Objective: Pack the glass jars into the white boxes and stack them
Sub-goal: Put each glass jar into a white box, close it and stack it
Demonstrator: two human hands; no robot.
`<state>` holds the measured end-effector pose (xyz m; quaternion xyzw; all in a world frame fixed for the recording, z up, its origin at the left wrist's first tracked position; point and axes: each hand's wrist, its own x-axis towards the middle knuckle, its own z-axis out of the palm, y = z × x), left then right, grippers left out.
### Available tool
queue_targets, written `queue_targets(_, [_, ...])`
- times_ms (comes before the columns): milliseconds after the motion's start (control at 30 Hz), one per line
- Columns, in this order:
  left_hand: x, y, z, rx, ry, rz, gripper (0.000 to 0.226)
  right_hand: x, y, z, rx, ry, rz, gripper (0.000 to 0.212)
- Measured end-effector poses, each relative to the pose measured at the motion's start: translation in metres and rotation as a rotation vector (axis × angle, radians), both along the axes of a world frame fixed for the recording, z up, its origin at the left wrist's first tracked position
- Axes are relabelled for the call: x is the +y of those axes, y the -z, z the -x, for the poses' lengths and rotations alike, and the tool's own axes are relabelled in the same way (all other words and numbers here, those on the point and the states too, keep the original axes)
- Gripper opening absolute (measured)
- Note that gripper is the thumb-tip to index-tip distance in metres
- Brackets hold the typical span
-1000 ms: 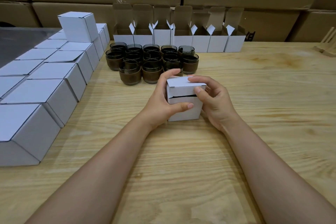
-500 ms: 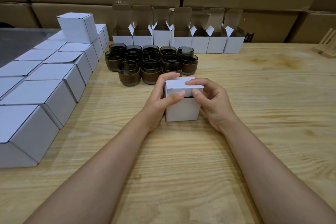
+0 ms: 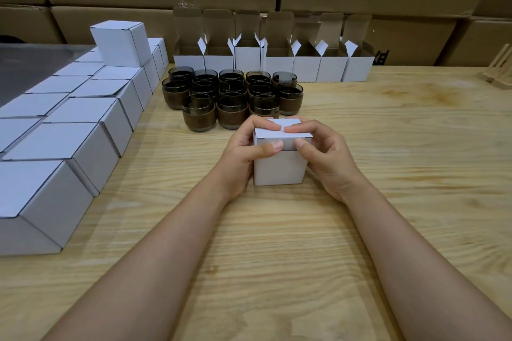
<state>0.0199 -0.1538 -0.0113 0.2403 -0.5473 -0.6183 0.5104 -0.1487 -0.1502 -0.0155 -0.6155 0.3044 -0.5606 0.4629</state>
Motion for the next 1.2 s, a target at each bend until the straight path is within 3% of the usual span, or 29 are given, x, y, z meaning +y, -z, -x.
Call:
queue_targets(333, [-0.001,-0.002,0.003,-0.077,-0.079,-0.026,0.011,-0.001,-0.003,0.002,-0.062,-0.055,-0.194,0.027])
queue_targets(667, [0.003,-0.004,0.002,-0.122,-0.100,-0.097,0.009,0.003,-0.003,-0.001,-0.045,-0.086,-0.205,0.021])
queue_targets(867, [0.001,-0.001,-0.002,-0.134,-0.116,-0.046,0.026,0.000,-0.003,0.003,-0.105,-0.112,-0.259,0.032])
queue_targets(933, [0.001,-0.003,-0.003,-0.186,-0.200,0.052,0.030,-0.001,-0.002,0.004,-0.124,-0.105,-0.256,0.040])
queue_targets(1033, [0.006,-0.005,-0.004,-0.381,-0.526,0.313,0.026,-0.001,-0.003,0.004,-0.153,-0.095,-0.259,0.047])
queue_targets(1133, [0.015,-0.008,-0.004,-0.581,-0.819,0.505,0.024,-0.001,-0.006,0.002,-0.159,-0.084,-0.244,0.044])
queue_targets(1200, [0.026,-0.010,0.002,-0.704,-0.881,0.518,0.038,-0.001,-0.006,0.000,-0.151,-0.076,-0.231,0.038])
